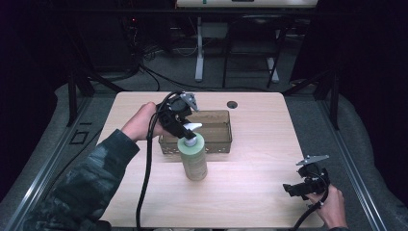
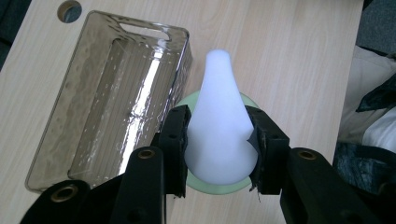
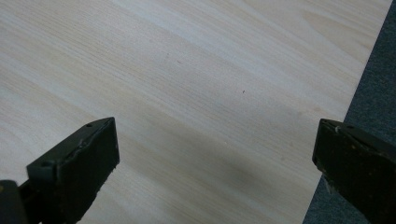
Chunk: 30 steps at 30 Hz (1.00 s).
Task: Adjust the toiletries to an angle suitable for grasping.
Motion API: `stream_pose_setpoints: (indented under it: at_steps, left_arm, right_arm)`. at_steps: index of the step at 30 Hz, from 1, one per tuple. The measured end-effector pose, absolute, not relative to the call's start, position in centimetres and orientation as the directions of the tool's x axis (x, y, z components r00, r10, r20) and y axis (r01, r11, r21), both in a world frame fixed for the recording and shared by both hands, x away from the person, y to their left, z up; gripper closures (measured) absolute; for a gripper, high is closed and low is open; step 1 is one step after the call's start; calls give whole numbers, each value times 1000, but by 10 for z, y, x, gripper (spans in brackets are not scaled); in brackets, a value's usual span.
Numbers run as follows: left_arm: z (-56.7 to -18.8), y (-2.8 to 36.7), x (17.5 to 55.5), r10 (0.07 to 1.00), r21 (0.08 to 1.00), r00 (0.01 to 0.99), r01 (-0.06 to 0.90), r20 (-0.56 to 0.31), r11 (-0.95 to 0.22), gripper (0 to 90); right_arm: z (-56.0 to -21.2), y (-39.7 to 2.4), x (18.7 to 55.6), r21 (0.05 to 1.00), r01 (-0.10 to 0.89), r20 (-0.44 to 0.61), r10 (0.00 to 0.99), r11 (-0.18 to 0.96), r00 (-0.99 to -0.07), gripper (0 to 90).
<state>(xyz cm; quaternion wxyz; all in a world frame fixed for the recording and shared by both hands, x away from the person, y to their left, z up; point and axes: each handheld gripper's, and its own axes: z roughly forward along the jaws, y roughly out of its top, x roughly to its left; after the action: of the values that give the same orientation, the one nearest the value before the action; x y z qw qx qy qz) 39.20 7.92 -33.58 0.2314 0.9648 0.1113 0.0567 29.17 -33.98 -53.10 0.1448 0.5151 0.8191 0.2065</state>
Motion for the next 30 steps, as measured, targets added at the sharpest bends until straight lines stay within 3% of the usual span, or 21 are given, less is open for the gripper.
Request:
stream_pose_setpoints:
  at_steps: [15,30]
  left_arm:
    - [-334,111,399,294,421,954,243,59,-874,630]
    - [-341,115,404,340,490,940,297,0,-820,599]
  right_arm:
    - [-532,-339,292,483,784,-33,903,390,-429,1]
    - [-532,-340,291,485,785,-33,905,386,-425,2]
